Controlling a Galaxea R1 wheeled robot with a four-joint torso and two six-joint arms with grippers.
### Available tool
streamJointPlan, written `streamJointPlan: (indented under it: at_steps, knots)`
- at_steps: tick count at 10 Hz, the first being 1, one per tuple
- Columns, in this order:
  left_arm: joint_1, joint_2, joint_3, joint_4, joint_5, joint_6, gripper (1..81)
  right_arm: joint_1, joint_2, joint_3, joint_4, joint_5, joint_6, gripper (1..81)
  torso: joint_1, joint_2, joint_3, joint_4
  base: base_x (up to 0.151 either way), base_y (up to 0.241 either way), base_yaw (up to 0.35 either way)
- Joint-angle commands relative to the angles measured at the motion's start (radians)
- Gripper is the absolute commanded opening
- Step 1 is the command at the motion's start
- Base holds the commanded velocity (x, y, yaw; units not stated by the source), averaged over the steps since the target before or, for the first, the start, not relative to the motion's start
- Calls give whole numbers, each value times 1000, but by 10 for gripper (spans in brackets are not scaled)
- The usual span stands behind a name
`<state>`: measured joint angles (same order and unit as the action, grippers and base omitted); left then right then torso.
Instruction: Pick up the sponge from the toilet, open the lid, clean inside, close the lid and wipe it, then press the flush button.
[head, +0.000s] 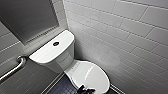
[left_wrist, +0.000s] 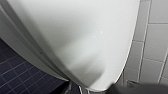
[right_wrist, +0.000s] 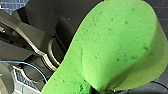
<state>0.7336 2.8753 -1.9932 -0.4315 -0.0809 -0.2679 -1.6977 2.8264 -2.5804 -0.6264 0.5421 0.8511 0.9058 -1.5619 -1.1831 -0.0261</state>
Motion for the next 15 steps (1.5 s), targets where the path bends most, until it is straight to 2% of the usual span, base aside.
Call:
streamJointPlan:
  at_steps: [1,4,9,13,15]
  knots:
    - [-99,24,-10,-3,55,-51,811,-44,-12,0,-30,-51,2,10,0,0,0,0,0,0,0]
    - [-118,52,-72,-3,49,-122,811,-44,-8,-1,-30,-71,2,10,0,0,0,0,0,0,0]
    - [-139,58,-55,-4,55,-128,811,-41,-3,0,-29,-79,2,10,0,0,0,0,0,0,0]
    - [-130,7,60,0,56,-134,811,-40,-3,4,-29,-79,2,10,0,0,0,0,0,0,0]
    - [-113,7,53,10,58,-134,811,-40,-6,11,-29,-79,2,10,0,0,0,0,0,0,0]
